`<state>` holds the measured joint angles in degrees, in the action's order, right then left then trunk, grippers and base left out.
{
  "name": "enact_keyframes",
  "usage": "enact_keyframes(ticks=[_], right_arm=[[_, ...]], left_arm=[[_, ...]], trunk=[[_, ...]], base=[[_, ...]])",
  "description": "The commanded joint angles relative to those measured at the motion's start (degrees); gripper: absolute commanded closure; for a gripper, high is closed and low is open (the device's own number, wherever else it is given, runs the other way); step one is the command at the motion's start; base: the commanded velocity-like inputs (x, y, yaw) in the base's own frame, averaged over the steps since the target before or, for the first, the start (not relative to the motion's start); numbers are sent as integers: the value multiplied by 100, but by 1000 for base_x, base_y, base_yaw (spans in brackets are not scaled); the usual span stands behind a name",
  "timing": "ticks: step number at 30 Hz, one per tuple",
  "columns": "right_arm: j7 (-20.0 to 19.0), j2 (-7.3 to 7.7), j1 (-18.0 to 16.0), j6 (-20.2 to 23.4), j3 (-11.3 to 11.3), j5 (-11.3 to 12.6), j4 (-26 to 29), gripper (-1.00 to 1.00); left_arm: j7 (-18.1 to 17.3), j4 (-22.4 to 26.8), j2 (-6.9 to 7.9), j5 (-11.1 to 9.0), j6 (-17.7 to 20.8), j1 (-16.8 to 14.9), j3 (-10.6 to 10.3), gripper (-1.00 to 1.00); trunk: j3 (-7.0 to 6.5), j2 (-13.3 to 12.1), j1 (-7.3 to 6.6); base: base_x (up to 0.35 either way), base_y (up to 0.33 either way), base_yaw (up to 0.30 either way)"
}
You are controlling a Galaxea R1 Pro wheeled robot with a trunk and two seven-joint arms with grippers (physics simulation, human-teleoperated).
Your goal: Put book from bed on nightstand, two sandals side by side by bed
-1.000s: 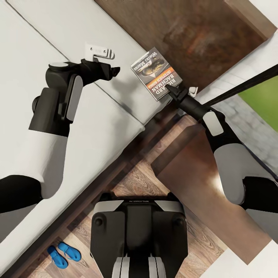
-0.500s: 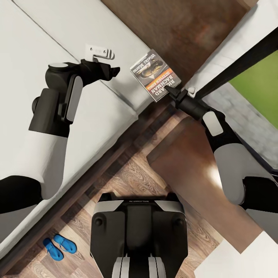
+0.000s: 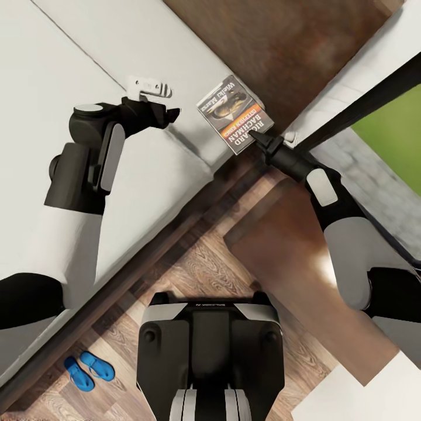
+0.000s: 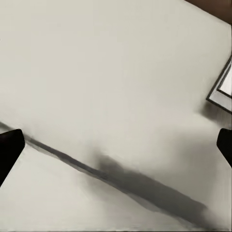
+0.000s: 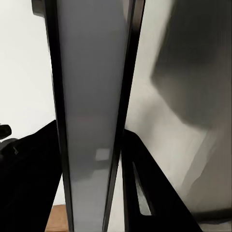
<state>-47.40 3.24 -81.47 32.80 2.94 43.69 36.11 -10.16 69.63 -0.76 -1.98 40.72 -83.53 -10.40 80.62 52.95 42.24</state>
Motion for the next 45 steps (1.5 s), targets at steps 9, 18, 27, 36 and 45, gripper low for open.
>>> enact_keyframes(ticks=[9,18,27,36,45], right_arm=[[203,-6,-1,139,-156,-636,810,100],[591,0,-1,275,-671,-724,1080,100],[941,-7,-1,295,-1246,-714,1639,100],[1080,1,-1,741,-1373,-693,2025,100],[1079,1,-1,899,-1371,-668,2098,100]], left_arm=[[-18,231,129,15,1658,17,719,-100],[712,987,65,-7,1852,437,742,-100],[1016,1089,82,-46,1928,561,754,-100],[710,1126,107,-75,1928,757,764,-100],[518,1121,138,-84,1928,1192,1223,-100]], trunk=[[2,4,1],[-69,-157,-87],[-231,-518,-284],[-393,-879,-482],[-554,-1240,-680]], base=[[0,0,174],[0,0,5],[0,0,0],[0,0,0],[0,0,0]])
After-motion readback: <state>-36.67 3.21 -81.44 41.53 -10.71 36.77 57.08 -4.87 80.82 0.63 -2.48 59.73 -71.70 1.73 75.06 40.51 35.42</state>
